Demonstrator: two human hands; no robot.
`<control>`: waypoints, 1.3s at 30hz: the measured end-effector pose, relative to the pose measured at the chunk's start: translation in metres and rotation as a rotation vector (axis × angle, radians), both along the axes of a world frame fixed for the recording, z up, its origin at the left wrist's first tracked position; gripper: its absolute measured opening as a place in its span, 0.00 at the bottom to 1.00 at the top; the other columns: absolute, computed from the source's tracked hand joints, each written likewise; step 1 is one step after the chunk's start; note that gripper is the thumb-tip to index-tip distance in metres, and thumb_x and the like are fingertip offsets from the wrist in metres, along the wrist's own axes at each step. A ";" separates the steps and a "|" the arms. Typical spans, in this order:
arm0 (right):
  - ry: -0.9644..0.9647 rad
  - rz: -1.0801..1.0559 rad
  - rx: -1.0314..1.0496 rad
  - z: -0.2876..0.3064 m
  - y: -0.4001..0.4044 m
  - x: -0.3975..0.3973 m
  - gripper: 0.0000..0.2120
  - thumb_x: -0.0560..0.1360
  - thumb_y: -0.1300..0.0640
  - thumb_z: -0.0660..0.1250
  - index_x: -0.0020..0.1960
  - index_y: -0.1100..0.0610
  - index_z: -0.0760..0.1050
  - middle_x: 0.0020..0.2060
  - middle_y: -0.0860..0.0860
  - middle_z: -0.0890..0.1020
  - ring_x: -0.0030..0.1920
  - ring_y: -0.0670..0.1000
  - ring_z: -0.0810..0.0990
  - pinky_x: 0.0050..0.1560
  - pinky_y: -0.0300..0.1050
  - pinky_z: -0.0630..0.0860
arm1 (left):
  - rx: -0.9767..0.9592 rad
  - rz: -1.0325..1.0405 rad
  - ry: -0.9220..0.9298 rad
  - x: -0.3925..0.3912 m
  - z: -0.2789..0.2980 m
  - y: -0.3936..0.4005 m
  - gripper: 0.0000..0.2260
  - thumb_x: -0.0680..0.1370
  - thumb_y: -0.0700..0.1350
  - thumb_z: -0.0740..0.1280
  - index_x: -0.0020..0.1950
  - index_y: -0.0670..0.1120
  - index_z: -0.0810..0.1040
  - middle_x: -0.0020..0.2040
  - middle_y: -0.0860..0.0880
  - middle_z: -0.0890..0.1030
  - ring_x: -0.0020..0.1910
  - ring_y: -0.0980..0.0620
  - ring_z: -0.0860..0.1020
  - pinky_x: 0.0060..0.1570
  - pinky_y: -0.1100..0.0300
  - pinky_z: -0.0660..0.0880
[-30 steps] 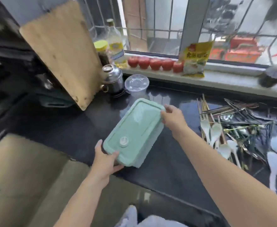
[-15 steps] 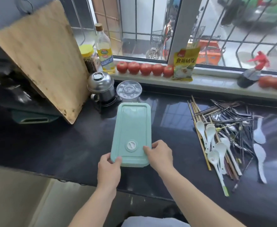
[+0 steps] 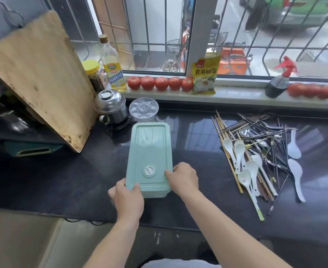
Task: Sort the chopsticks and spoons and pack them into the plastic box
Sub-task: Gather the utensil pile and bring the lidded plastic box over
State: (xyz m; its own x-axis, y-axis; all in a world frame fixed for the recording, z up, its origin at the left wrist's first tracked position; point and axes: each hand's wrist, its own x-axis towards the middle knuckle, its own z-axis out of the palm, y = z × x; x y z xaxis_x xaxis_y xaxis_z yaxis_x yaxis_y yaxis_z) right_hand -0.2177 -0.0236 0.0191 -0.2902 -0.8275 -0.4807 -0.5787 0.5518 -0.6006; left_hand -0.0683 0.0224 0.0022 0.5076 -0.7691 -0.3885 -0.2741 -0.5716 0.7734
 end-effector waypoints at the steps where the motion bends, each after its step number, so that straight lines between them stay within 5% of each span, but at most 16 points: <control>1: -0.015 0.002 0.004 -0.001 0.000 -0.004 0.16 0.74 0.54 0.66 0.32 0.54 0.63 0.27 0.48 0.70 0.28 0.50 0.67 0.28 0.42 0.63 | 0.010 -0.020 -0.042 -0.002 0.000 0.000 0.14 0.82 0.42 0.64 0.69 0.44 0.73 0.62 0.48 0.64 0.61 0.43 0.72 0.61 0.51 0.71; 6: -0.173 -0.015 0.031 -0.010 0.002 -0.021 0.13 0.73 0.51 0.67 0.35 0.54 0.68 0.33 0.49 0.76 0.33 0.51 0.73 0.34 0.43 0.67 | 0.107 -0.130 -0.298 -0.012 0.004 -0.004 0.17 0.82 0.42 0.61 0.70 0.45 0.73 0.63 0.43 0.67 0.58 0.42 0.68 0.64 0.47 0.69; 9: -0.280 0.064 0.032 -0.012 0.004 -0.032 0.14 0.75 0.47 0.67 0.56 0.54 0.74 0.51 0.48 0.81 0.48 0.51 0.80 0.38 0.44 0.72 | 0.078 -0.225 -0.510 -0.034 0.008 -0.007 0.25 0.80 0.40 0.59 0.78 0.50 0.65 0.74 0.44 0.64 0.68 0.39 0.64 0.68 0.43 0.66; 12: -0.396 0.193 0.036 -0.015 0.010 -0.053 0.27 0.77 0.44 0.67 0.73 0.52 0.67 0.65 0.49 0.78 0.61 0.51 0.78 0.56 0.47 0.77 | 0.074 -0.370 -0.719 -0.061 -0.001 -0.006 0.24 0.82 0.46 0.59 0.79 0.53 0.66 0.79 0.43 0.61 0.76 0.38 0.59 0.74 0.40 0.62; 15: -0.462 0.304 0.054 -0.013 0.016 -0.076 0.33 0.78 0.46 0.66 0.80 0.49 0.59 0.71 0.51 0.73 0.67 0.52 0.75 0.65 0.49 0.74 | 0.167 -0.376 -0.771 -0.073 -0.001 -0.009 0.23 0.83 0.47 0.57 0.79 0.54 0.67 0.80 0.43 0.61 0.77 0.38 0.59 0.74 0.39 0.60; 27: -0.519 0.421 0.129 -0.012 0.009 -0.111 0.39 0.70 0.44 0.65 0.79 0.46 0.59 0.73 0.49 0.73 0.69 0.51 0.74 0.66 0.54 0.76 | 0.271 -0.328 -0.689 -0.116 0.022 -0.011 0.23 0.82 0.49 0.56 0.78 0.58 0.66 0.81 0.45 0.58 0.77 0.41 0.57 0.73 0.43 0.59; 33: -0.448 0.401 0.075 -0.012 0.006 -0.108 0.31 0.76 0.47 0.66 0.77 0.54 0.64 0.69 0.52 0.74 0.64 0.54 0.76 0.65 0.53 0.75 | 0.283 -0.340 -0.651 -0.118 0.024 -0.007 0.24 0.81 0.49 0.58 0.78 0.60 0.66 0.82 0.46 0.56 0.78 0.41 0.55 0.74 0.43 0.59; 39: -0.249 0.164 0.001 -0.011 0.002 -0.109 0.15 0.78 0.49 0.67 0.59 0.57 0.73 0.57 0.53 0.79 0.51 0.55 0.76 0.48 0.48 0.73 | 0.144 -0.239 -0.482 -0.117 0.023 -0.002 0.20 0.80 0.43 0.62 0.72 0.55 0.73 0.73 0.45 0.66 0.68 0.42 0.67 0.63 0.48 0.68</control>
